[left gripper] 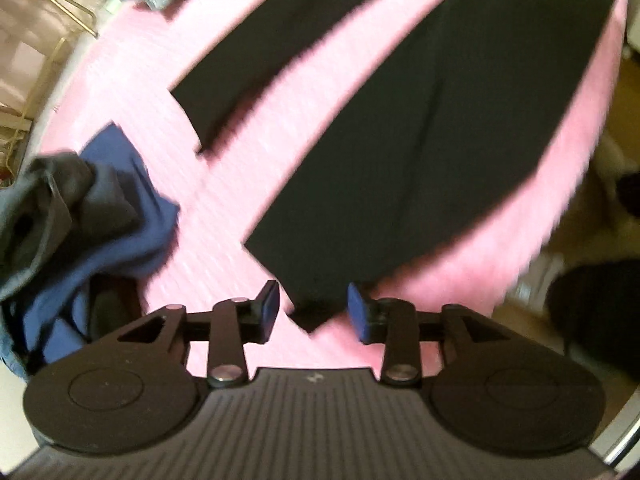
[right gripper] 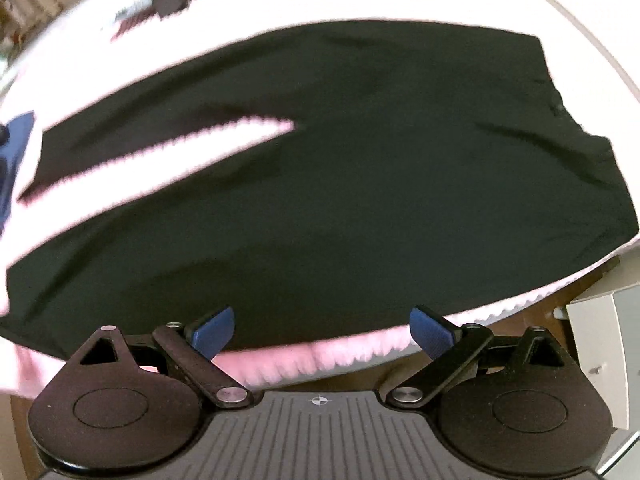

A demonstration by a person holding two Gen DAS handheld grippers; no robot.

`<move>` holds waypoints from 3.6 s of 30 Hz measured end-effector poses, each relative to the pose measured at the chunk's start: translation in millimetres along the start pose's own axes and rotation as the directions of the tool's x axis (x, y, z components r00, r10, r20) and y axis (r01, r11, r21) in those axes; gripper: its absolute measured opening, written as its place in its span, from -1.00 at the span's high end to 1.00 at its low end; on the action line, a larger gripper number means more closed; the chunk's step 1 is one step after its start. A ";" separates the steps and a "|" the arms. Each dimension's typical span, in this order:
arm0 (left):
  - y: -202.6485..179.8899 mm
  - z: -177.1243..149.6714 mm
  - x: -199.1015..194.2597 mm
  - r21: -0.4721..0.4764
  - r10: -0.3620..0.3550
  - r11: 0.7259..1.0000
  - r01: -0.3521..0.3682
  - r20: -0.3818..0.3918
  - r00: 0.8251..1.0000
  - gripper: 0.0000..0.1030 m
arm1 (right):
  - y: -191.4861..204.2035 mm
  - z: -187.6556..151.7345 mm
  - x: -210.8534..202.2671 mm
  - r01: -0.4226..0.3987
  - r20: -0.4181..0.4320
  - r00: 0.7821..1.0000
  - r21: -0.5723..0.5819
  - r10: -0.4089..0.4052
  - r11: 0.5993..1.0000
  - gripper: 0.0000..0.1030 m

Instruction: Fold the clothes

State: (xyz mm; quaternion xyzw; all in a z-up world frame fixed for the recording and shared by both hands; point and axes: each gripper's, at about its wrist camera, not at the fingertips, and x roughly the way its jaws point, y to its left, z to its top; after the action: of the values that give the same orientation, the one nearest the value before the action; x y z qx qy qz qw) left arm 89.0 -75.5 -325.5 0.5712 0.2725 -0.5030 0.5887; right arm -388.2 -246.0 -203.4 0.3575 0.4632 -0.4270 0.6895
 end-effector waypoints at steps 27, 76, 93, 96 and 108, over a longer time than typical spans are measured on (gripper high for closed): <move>10.7 138.8 100.7 0.338 0.145 0.924 -0.180 0.126 0.981 0.30 | 49.6 134.5 73.7 -0.094 0.002 0.994 -0.480 0.108 0.872 -0.88; 214.9 231.4 235.9 0.067 0.205 0.974 -0.214 0.126 0.971 0.30 | 123.0 218.3 225.3 -0.143 0.008 0.989 -0.206 0.148 0.968 -0.88; 82.3 189.6 88.0 0.124 -0.218 0.972 0.201 0.148 0.965 -0.02 | 97.3 153.0 116.7 -0.039 0.035 0.999 -0.040 0.040 0.998 -0.88; 81.0 184.1 53.0 0.084 -0.259 0.965 0.248 0.173 0.950 -0.26 | 94.9 127.6 77.4 0.018 0.056 0.998 0.016 -0.019 1.000 -0.97; 106.8 148.1 -17.8 -0.118 -0.208 0.966 0.231 0.183 0.961 -0.80 | 62.9 41.9 -45.3 0.163 0.083 0.981 0.113 -0.173 0.980 -1.00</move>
State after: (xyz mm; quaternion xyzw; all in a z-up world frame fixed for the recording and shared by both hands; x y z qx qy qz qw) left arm 141.8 -227.6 -237.6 0.4503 0.3177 -0.5918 0.5883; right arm -325.7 -247.7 -141.3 0.3331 0.4360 -0.5237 0.6516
